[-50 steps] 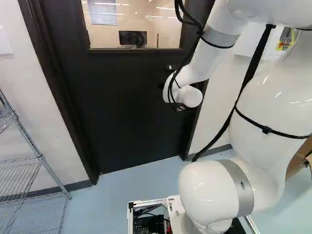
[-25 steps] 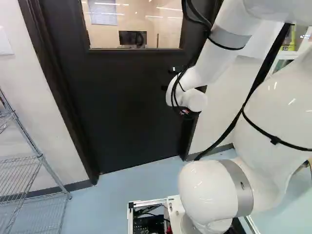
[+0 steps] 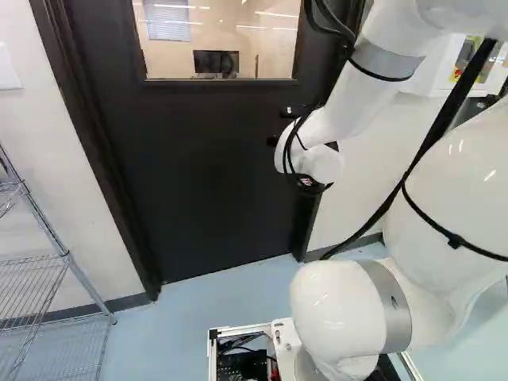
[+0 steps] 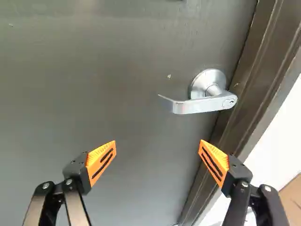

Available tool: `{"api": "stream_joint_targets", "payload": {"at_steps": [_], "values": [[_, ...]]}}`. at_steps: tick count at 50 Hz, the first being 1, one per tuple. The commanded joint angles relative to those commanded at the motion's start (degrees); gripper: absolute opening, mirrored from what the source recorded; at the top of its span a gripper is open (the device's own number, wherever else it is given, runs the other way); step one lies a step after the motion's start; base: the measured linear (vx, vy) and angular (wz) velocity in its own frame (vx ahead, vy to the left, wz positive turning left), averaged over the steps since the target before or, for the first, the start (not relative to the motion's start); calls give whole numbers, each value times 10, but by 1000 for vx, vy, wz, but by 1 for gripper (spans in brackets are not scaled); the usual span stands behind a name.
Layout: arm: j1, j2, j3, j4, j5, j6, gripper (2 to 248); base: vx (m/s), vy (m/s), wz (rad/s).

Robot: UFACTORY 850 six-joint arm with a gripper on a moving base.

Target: Open the door and move inside

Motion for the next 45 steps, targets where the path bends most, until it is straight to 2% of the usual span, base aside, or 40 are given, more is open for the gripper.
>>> {"api": "stream_joint_targets", "payload": {"at_steps": [26,45], "values": [[0,31,-6,0,0,0,247,0,0,0],[1,41,-23,0,0,0,247,0,0,0]]}}
